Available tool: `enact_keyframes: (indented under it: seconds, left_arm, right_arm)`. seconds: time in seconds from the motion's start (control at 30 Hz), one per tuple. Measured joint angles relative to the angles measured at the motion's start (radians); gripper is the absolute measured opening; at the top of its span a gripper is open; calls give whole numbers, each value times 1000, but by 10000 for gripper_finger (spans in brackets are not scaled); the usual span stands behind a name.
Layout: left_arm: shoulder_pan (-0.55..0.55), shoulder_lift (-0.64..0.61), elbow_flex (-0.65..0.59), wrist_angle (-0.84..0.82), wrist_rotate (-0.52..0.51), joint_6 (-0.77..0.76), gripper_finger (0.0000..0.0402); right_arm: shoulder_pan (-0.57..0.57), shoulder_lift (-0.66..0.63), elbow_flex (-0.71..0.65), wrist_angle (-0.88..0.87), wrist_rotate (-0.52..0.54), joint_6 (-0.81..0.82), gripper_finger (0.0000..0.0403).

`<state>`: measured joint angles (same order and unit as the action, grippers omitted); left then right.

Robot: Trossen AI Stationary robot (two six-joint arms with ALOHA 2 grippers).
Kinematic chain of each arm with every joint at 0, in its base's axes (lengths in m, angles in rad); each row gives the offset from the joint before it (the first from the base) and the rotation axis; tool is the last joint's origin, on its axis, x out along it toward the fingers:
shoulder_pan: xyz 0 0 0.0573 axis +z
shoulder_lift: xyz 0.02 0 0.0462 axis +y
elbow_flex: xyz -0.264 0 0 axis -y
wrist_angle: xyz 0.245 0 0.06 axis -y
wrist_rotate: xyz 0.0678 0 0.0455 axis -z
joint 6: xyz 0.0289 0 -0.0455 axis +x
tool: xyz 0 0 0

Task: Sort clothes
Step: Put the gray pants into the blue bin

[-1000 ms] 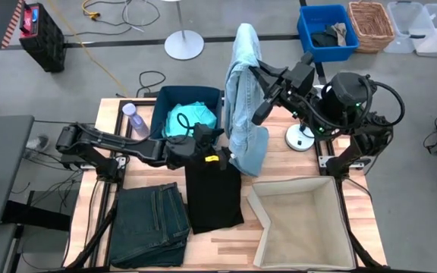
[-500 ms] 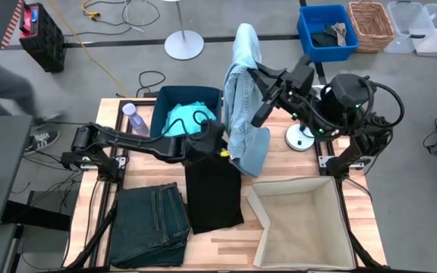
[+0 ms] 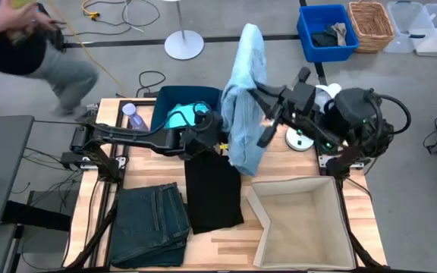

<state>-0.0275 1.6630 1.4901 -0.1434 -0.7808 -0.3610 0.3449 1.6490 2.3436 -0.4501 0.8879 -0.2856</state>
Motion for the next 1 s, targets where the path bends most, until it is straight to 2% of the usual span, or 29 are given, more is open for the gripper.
enact_keyframes:
  seconds: [0.13, 0.23, 0.5, 0.8, 1.0]
  left_arm:
    - [-15, -49, 32, -34, -85, 76, 6]
    - [-19, -105, 39, -64, -151, 119, 4]
    - [-19, -275, 39, -78, -270, 221, 2]
    - [-14, -437, 39, -48, -370, 371, 1]
    - [11, -493, 39, 2, -403, 448, 1]
  right_arm:
    - [47, -5, 0, -89, 11, 57, 0]
    - [74, -5, 0, -165, 59, 105, 0]
    - [77, -5, 0, -349, 104, 241, 0]
    - [8, 5, 0, -716, 103, 593, 0]
    - [-56, 44, 0, -820, 21, 695, 0]
